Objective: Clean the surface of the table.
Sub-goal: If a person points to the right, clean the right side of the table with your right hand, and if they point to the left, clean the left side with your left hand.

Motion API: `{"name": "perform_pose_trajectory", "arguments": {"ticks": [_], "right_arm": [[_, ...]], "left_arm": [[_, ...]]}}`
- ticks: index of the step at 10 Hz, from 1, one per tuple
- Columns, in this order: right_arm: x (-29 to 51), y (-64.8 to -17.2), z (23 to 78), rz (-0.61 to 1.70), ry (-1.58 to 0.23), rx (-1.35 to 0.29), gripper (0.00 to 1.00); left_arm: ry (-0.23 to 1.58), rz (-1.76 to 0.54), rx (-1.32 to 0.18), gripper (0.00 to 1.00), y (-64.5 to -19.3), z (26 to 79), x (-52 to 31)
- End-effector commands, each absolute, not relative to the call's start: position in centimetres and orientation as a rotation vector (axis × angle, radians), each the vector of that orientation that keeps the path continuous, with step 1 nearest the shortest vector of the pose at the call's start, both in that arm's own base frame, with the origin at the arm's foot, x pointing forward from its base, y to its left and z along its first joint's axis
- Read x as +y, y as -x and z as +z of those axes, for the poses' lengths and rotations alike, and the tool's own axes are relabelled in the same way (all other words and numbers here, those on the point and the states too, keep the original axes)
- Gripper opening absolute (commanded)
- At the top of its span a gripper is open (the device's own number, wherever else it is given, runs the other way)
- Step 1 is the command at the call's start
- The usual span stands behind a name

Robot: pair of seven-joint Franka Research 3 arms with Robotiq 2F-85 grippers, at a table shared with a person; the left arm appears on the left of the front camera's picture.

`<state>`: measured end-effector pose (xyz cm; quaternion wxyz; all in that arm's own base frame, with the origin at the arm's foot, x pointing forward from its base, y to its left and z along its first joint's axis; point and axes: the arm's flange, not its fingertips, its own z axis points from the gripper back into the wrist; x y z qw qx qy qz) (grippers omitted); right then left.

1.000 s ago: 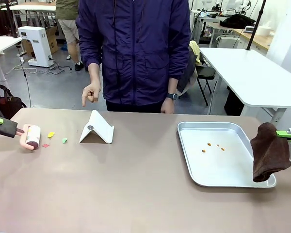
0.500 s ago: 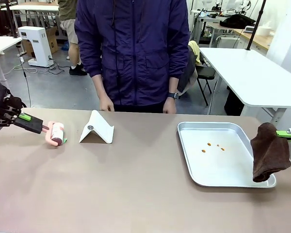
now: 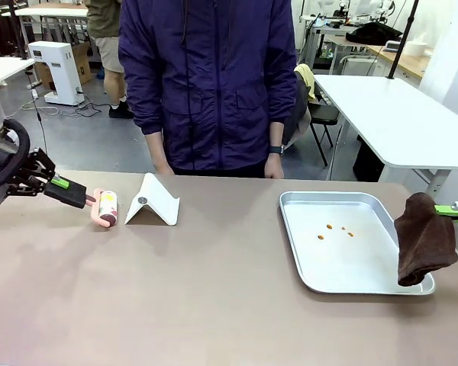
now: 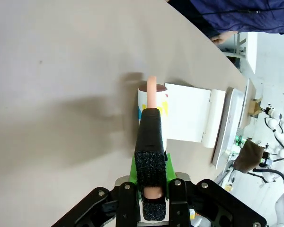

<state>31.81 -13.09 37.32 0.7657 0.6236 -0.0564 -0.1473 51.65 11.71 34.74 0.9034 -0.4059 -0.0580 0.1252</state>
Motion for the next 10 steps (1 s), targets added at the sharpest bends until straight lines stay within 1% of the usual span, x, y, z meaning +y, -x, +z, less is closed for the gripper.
{"name": "perform_pose_trajectory", "arguments": {"ticks": [1, 3, 6, 7, 9, 10], "right_arm": [[-12.6, -31.4, 37.5, -0.328, -1.356, -0.115, 0.00], [-12.6, -31.4, 37.5, -0.328, -1.356, -0.115, 0.00], [-12.6, -31.4, 37.5, -0.328, -1.356, -0.115, 0.00], [-12.6, -31.4, 37.5, -0.328, -1.356, -0.115, 0.00], [-12.6, -31.4, 37.5, -0.328, -1.356, -0.115, 0.00], [-12.6, -31.4, 37.5, -0.328, -1.356, -0.115, 0.00]], "left_arm": [[0.878, 0.240, -0.095, 0.22, -51.4, 33.6, 11.0], [1.049, 0.187, -0.202, 0.22, -49.9, 36.9, 12.1], [1.166, 0.104, -0.353, 0.22, -45.5, 42.3, 15.1], [1.177, 0.078, -0.381, 0.22, -43.8, 43.3, 16.1], [1.259, -0.008, -0.398, 0.22, -39.3, 45.2, 18.4], [1.336, -0.051, -0.370, 0.22, -36.5, 45.8, 20.4]]}}
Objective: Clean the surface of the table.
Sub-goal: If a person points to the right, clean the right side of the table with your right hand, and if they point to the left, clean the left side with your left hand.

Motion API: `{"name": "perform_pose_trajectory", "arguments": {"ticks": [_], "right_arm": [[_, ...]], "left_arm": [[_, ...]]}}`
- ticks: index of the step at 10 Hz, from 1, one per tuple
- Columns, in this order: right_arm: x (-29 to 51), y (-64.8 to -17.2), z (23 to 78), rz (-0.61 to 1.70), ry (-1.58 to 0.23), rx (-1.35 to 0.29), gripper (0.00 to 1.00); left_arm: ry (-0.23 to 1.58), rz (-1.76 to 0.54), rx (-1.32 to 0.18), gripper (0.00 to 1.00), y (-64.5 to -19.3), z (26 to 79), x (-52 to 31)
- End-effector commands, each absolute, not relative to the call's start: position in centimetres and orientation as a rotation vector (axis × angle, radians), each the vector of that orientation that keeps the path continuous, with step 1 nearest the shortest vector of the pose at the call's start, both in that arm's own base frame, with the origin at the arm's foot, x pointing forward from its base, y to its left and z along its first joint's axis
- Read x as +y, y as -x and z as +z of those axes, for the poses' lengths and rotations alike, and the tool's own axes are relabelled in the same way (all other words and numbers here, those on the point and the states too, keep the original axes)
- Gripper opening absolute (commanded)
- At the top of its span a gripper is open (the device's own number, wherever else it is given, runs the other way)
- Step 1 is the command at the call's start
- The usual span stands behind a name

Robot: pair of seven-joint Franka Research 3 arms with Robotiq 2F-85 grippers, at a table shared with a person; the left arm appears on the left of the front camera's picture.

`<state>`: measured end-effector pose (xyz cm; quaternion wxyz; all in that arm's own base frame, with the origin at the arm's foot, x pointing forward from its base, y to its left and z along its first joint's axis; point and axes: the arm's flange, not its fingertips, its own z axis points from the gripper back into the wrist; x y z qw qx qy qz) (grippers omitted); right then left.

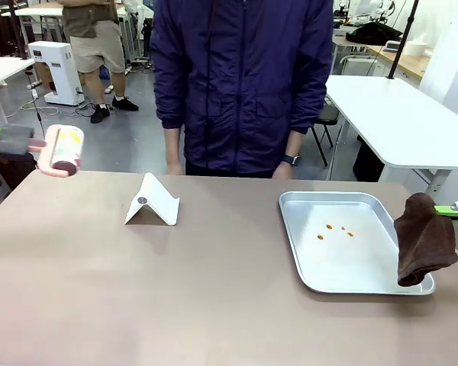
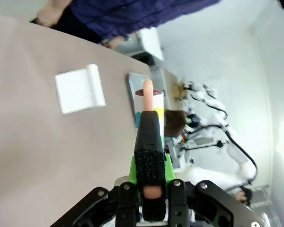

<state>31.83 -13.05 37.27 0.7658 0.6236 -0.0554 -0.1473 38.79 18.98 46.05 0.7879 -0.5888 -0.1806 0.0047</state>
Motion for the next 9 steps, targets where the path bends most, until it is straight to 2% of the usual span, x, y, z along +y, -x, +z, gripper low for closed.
{"name": "perform_pose_trajectory", "arguments": {"ticks": [1, 4, 6, 7, 9], "right_arm": [[-12.6, -31.4, 37.5, -0.328, -1.356, -0.115, 0.00], [-12.6, -31.4, 37.5, -0.328, -1.356, -0.115, 0.00], [-12.6, -31.4, 37.5, -0.328, -1.356, -0.115, 0.00], [-12.6, -31.4, 37.5, -0.328, -1.356, -0.115, 0.00], [-12.6, -31.4, 37.5, -0.328, -1.356, -0.115, 0.00]], "left_arm": [[1.370, -0.062, -0.340, 0.22, -34.2, 45.6, 22.1], [1.443, -0.017, -0.326, 0.22, -30.1, 44.0, 27.9], [1.410, -0.009, -0.243, 0.22, -29.5, 42.3, 29.5], [1.434, 0.020, -0.309, 0.22, -28.8, 43.6, 27.5], [1.434, 0.020, -0.309, 0.22, -28.8, 43.6, 27.5]]}}
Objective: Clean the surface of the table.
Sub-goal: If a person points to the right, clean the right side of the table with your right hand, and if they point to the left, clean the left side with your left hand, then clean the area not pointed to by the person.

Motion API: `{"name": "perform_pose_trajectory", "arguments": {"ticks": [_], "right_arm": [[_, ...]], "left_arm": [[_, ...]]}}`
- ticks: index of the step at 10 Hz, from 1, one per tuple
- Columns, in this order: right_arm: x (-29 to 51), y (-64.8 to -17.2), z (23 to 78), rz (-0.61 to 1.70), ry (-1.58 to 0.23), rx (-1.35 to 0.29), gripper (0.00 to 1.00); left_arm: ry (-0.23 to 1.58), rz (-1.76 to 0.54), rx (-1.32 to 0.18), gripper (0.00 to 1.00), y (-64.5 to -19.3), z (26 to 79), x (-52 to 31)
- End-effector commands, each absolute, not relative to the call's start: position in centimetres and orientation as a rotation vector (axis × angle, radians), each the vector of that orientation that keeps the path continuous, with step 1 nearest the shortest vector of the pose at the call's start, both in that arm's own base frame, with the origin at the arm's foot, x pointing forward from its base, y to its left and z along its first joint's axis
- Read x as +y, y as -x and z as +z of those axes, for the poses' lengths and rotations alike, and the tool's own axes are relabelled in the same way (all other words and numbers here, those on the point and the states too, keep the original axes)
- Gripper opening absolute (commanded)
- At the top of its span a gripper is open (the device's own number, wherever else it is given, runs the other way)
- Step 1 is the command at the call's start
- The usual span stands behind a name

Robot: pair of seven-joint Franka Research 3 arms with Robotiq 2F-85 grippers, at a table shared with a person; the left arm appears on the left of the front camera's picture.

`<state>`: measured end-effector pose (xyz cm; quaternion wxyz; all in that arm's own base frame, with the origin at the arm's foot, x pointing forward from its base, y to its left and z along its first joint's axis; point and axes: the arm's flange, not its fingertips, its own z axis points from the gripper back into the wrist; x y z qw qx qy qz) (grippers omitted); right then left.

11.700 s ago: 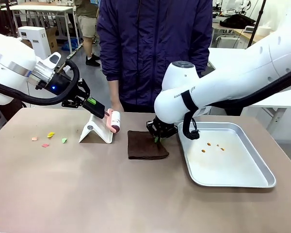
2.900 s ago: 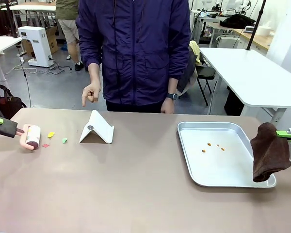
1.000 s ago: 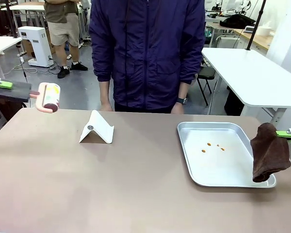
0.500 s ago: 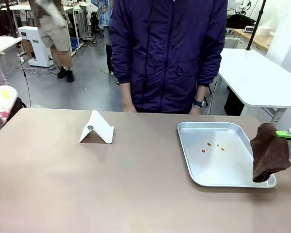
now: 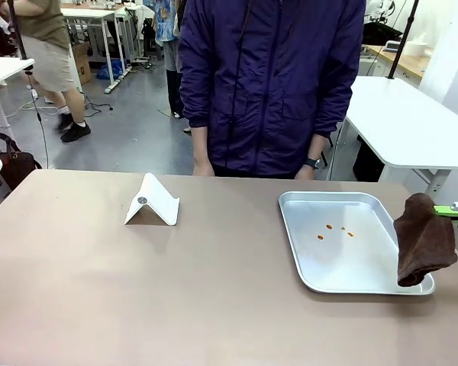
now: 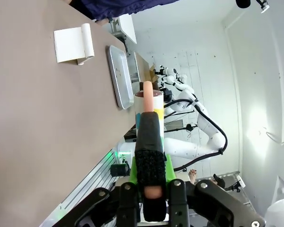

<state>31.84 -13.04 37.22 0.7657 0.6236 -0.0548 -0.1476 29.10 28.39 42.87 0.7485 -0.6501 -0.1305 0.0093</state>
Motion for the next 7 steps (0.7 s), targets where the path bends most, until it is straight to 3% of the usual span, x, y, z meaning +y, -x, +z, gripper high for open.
{"name": "perform_pose_trajectory", "arguments": {"ticks": [1, 7], "right_arm": [[-12.56, -31.35, 37.51, -0.328, -1.356, -0.115, 0.00], [-12.56, -31.35, 37.51, -0.328, -1.356, -0.115, 0.00]], "left_arm": [[1.434, 0.020, -0.309, 0.22, -28.78, 43.59, 27.50], [1.434, 0.020, -0.309, 0.22, -28.78, 43.59, 27.50]]}}
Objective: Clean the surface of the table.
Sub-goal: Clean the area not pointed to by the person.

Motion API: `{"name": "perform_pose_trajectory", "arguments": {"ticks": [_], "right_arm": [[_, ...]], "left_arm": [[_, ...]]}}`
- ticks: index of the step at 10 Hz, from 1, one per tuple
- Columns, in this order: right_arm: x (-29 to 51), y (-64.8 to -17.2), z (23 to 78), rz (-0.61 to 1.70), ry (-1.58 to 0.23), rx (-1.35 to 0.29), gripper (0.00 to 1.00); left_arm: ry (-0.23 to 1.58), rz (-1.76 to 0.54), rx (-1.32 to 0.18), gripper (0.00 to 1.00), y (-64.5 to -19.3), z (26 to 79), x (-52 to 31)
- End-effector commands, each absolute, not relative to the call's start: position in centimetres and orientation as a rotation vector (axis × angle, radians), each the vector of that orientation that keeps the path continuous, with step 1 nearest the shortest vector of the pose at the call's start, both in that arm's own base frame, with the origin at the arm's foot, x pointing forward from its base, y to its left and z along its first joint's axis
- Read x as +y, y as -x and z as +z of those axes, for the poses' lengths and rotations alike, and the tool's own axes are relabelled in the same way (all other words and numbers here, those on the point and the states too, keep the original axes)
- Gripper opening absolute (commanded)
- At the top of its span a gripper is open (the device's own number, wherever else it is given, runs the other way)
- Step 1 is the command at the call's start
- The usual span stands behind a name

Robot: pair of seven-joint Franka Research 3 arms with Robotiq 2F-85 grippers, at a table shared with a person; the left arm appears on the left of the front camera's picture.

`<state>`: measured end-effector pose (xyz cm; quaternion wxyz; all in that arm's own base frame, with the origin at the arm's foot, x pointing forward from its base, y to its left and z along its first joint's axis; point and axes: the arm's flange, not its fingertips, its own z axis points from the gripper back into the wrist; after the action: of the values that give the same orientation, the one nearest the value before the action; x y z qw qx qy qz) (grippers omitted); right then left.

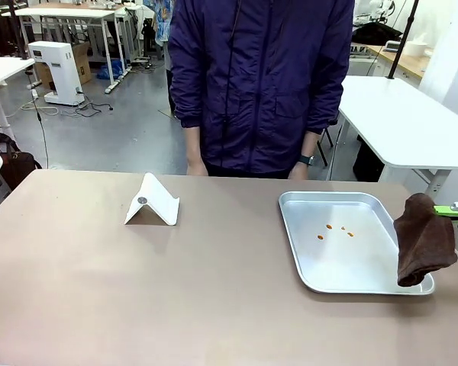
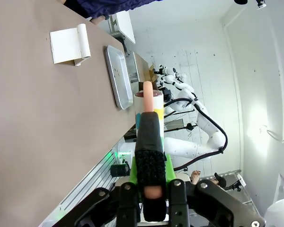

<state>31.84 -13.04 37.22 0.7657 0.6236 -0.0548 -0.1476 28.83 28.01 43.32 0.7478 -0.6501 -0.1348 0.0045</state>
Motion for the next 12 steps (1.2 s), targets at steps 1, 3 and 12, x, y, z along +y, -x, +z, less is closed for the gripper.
{"name": "perform_pose_trajectory", "arguments": {"ticks": [1, 3, 12], "right_arm": [[-12.6, -31.4, 37.5, -0.328, -1.356, -0.115, 0.00], [-12.6, -31.4, 37.5, -0.328, -1.356, -0.115, 0.00], [-8.5, -44.2, 38.9, -0.190, -0.921, 0.010, 0.08]], "left_arm": [[1.434, 0.020, -0.309, 0.22, -28.8, 43.6, 27.5], [1.434, 0.020, -0.309, 0.22, -28.8, 43.6, 27.5], [1.434, 0.020, -0.309, 0.22, -28.8, 43.6, 27.5]]}}
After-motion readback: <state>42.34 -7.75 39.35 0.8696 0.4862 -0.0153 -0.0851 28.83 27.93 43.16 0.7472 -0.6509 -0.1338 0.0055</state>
